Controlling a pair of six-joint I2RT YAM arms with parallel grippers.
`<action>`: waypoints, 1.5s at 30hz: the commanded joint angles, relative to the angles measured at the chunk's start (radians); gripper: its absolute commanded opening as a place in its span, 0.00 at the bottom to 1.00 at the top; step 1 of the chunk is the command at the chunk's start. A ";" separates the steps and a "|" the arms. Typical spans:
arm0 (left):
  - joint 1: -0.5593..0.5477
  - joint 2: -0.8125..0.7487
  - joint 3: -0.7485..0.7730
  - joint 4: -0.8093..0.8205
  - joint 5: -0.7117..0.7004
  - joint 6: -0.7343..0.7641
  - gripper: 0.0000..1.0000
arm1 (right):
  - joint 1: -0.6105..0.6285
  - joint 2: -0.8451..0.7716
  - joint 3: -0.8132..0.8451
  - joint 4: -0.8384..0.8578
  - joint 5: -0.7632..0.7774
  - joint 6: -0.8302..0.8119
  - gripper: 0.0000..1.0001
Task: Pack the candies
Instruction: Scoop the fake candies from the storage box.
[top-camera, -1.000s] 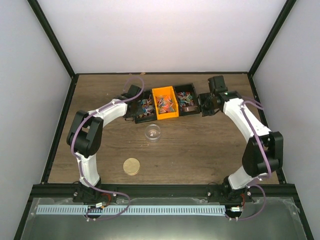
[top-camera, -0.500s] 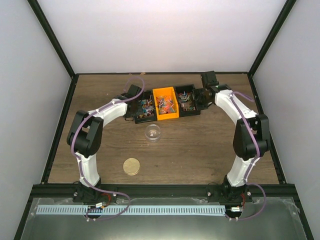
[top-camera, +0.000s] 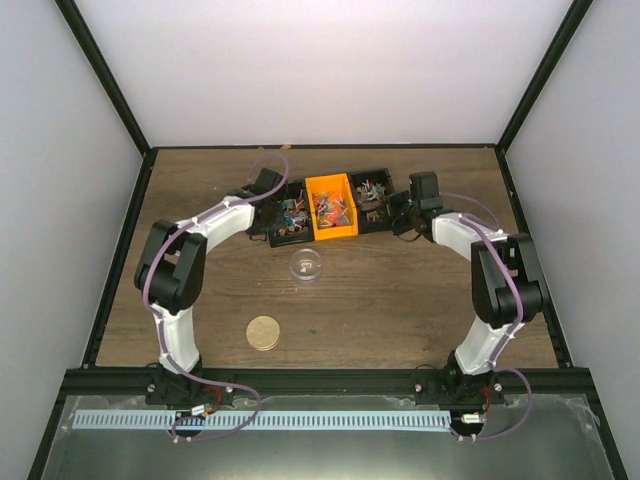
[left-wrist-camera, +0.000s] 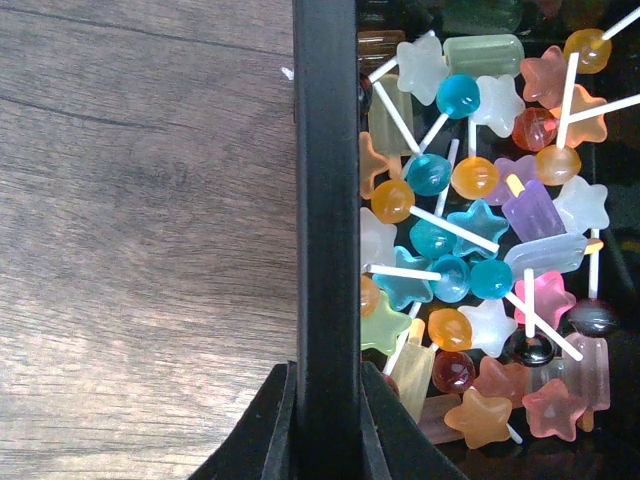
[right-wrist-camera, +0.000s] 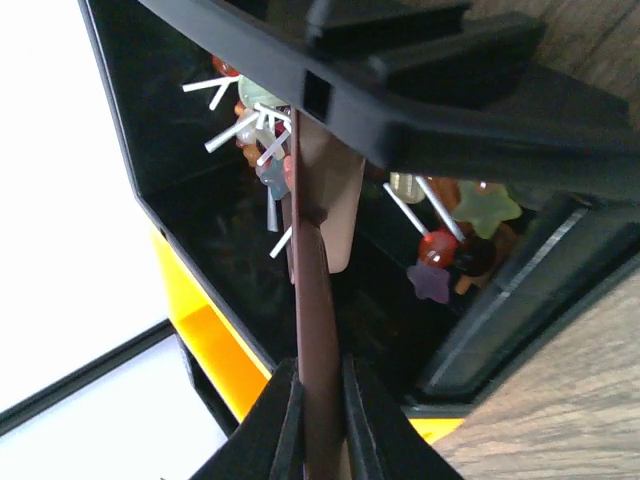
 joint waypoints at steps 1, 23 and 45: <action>-0.011 0.072 0.012 -0.044 0.205 -0.049 0.04 | 0.005 -0.065 -0.118 0.087 -0.051 -0.054 0.01; -0.011 0.075 0.061 -0.072 0.215 -0.060 0.05 | -0.088 -0.273 -0.570 0.740 -0.209 -0.068 0.01; -0.011 0.073 0.121 -0.092 0.212 -0.052 0.28 | -0.132 -0.372 -0.645 0.837 -0.260 -0.067 0.01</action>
